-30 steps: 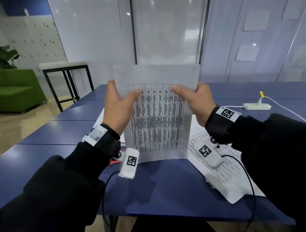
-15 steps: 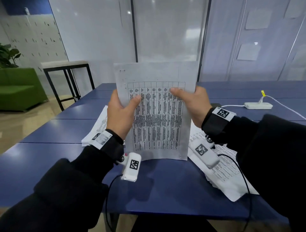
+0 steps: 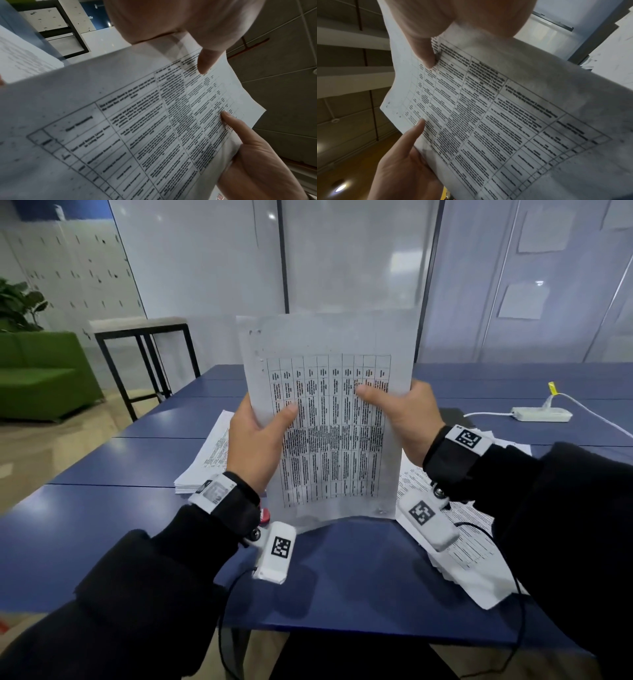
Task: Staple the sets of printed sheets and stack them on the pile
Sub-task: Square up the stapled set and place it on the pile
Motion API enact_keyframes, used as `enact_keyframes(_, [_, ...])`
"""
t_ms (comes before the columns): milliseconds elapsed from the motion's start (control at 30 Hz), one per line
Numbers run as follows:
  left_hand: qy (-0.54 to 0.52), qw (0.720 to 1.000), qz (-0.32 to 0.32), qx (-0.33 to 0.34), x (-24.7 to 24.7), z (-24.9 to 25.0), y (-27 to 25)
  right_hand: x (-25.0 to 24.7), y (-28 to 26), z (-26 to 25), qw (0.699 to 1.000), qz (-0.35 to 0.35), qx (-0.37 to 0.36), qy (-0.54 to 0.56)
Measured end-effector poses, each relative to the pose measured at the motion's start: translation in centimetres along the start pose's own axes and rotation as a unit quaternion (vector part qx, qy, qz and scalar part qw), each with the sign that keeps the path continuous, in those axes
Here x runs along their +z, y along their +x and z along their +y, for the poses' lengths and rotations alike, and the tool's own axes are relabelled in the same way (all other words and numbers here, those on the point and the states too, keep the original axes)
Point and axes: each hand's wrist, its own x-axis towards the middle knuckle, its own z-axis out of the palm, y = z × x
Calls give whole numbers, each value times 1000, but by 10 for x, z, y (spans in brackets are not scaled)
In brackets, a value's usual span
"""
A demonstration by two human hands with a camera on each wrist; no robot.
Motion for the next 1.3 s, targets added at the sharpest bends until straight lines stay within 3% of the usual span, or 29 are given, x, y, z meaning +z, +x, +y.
enact_keyframes(300, [31, 999, -13, -22, -1, -11, -7, -4, -5, 15, 1000, 5, 2, -16])
enact_keyframes(500, [58, 998, -27, 0, -14, 2, -2, 8, 4, 13, 1000, 2, 8, -9])
enact_keyframes(600, [111, 994, -9, 24, -47, 22, 9, 35, 13, 6, 999, -46, 14, 11])
enact_keyframes(767, [201, 978, 58, 23, -132, 54, 22, 95, 27, 21, 976, -121, 163, 76])
enact_keyframes(867, [260, 962, 85, 9, -191, 68, 21, 136, 26, 44, 967, -188, 167, -42])
enact_keyframes(900, [275, 957, 90, -1, -209, 69, 19, 149, 22, 52, 949, -247, 135, -143])
enact_keyframes(933, [282, 955, 93, -13, -222, 70, 16, 162, 17, 63, 908, -323, 91, -252])
enact_keyframes(967, [287, 953, 95, -27, -233, 70, 12, 175, 7, 72, 845, -395, 47, -357])
enact_keyframes(1033, [289, 951, 91, -62, -244, 70, 2, 194, -16, 88, 720, -474, -27, -505])
enact_keyframes(1067, [285, 951, 85, -83, -246, 70, -5, 201, -25, 95, 691, -484, -55, -534])
enact_keyframes(1100, [279, 951, 79, -106, -249, 68, -10, 205, -33, 101, 680, -486, -72, -545])
enact_keyframes(1200, [255, 954, 59, -149, -253, 59, -22, 203, -45, 108, 687, -466, -94, -549])
enact_keyframes(1233, [246, 954, 59, -159, -254, 54, -24, 198, -46, 109, 696, -463, -81, -543])
enact_keyframes(1300, [231, 956, 50, -174, -253, 46, -27, 183, -44, 109, 742, -445, -40, -500])
